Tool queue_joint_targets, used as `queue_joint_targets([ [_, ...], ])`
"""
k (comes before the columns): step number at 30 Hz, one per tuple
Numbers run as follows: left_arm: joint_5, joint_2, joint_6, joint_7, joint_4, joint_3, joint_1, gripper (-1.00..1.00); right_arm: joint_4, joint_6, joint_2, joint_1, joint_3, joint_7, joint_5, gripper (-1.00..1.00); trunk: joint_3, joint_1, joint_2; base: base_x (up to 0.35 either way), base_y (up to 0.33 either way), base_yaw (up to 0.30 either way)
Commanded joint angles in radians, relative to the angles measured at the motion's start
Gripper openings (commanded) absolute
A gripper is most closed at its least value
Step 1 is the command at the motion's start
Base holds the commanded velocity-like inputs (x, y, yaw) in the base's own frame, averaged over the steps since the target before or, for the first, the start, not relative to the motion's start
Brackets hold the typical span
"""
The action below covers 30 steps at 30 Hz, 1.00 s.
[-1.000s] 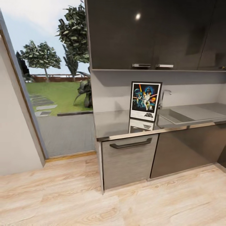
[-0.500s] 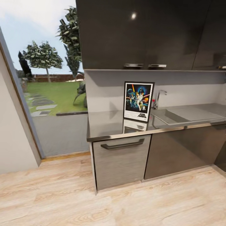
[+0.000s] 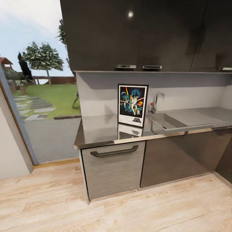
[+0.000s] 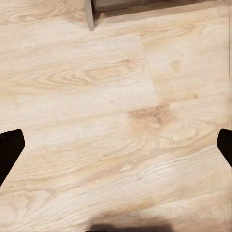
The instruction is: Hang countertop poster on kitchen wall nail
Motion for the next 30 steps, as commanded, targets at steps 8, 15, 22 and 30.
queue_joint_targets([
  [8,0.006,0.002,-0.005,-0.003,-0.016,0.074,0.0,1.0,-0.035,-0.037,0.0,-0.001,-0.005,0.004,-0.003,1.0,-0.001,0.0,0.0,0.143,-0.191,0.0],
  [15,0.008,0.003,-0.031,-0.01,-0.023,0.254,0.0,1.0,-0.322,-0.102,0.009,-0.001,-0.006,-0.003,-0.001,1.0,-0.001,0.0,0.0,0.015,-0.018,0.0],
  [22,0.008,0.006,-0.037,-0.015,-0.057,0.313,0.0,1.0,-0.881,0.197,0.014,-0.005,-0.001,-0.001,-0.037,1.0,-0.001,0.0,0.0,0.001,-0.001,0.0],
  [30,0.008,0.01,-0.038,-0.03,-0.055,0.369,0.0,1.0,-1.179,0.516,0.095,-0.197,0.007,0.0,-0.049,1.0,-0.001,0.0,0.0,0.0,0.0,0.0],
])
